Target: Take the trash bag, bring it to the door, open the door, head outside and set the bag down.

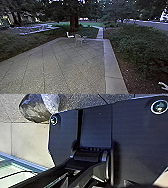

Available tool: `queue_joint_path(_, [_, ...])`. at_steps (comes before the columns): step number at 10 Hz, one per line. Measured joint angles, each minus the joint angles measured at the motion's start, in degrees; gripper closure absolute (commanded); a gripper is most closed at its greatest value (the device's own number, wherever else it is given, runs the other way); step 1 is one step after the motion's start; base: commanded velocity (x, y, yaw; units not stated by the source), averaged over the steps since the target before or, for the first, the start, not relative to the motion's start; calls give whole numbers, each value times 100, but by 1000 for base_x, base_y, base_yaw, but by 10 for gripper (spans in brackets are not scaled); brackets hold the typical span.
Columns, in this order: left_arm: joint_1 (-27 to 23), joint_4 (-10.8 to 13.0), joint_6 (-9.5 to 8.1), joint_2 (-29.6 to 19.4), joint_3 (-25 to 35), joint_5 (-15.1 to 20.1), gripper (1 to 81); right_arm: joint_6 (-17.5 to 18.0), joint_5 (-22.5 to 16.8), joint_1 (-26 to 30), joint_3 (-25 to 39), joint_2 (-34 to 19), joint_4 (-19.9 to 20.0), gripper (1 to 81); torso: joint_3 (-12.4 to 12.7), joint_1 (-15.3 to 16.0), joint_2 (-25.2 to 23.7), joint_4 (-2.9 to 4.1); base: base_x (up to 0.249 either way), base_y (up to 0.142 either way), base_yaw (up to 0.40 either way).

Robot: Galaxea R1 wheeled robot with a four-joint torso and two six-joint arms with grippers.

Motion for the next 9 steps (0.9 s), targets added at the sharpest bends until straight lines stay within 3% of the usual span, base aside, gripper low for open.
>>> queue_joint_path(1, [-2,0,79,61,-65,-20,10,5,0,-39,-9,33,0,10,17,0,-2,-92,0,0,0])
queue_joint_path(2, [-13,0,82,116,-139,-48,10,7,2,-71,-9,33,0,10,33,-2,-5,-136,0,0,0])
queue_joint_path(6, [216,0,84,334,-444,-124,10,11,2,-88,-111,63,0,10,282,-8,-9,-151,0,0,0])
queue_joint_path(9, [262,-2,84,494,-708,-290,10,9,6,-99,-395,312,-6,10,273,-10,-11,-151,0,0,0])
